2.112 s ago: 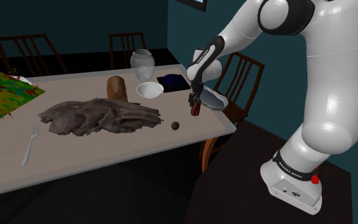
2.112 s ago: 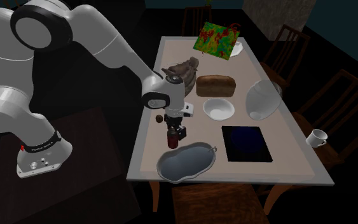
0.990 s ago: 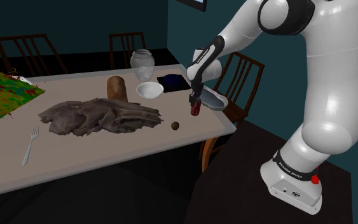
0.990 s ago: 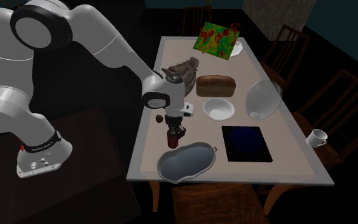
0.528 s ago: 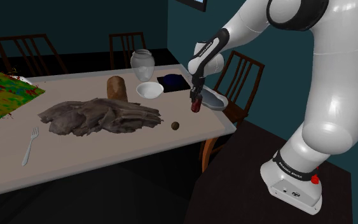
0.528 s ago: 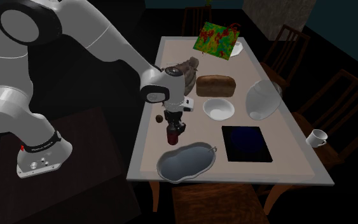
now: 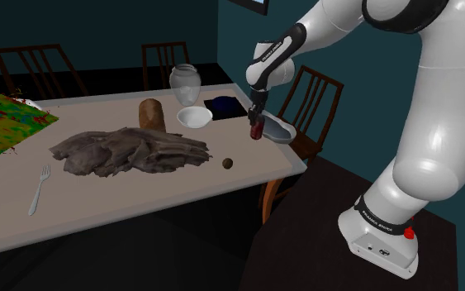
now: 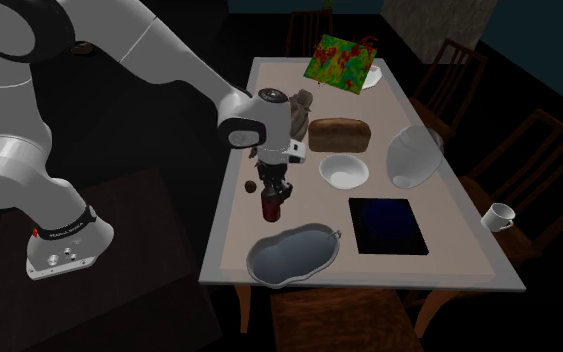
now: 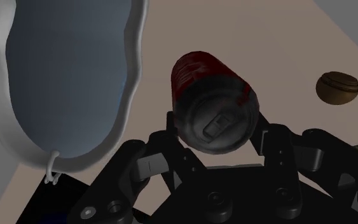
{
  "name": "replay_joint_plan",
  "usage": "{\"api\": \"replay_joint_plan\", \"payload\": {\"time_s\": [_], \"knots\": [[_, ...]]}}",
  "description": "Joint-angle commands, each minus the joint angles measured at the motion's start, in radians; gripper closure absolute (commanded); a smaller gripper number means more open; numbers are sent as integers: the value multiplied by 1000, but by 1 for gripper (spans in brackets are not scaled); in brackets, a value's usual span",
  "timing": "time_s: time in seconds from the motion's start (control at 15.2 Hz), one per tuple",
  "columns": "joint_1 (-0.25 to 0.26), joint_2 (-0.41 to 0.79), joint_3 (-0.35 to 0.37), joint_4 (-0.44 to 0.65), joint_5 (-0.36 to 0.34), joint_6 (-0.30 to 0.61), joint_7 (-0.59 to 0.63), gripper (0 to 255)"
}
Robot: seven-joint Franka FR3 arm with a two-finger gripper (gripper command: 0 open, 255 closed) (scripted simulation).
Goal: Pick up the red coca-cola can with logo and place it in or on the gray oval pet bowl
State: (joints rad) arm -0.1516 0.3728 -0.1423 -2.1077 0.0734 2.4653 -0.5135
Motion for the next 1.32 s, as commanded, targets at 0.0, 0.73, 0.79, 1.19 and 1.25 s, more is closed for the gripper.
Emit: {"api": "replay_joint_plan", "payload": {"time_s": [0.0,0.73,0.79,1.19,1.25], "knots": [[2,-18,-2,7,-5,-25,4,255],[10,-121,-13,31,-29,-150,20,255],[11,-129,-14,34,-31,-162,21,255],[-16,-133,-30,90,-29,-222,-21,255],[-31,-121,-37,113,-25,-233,-44,255]]}}
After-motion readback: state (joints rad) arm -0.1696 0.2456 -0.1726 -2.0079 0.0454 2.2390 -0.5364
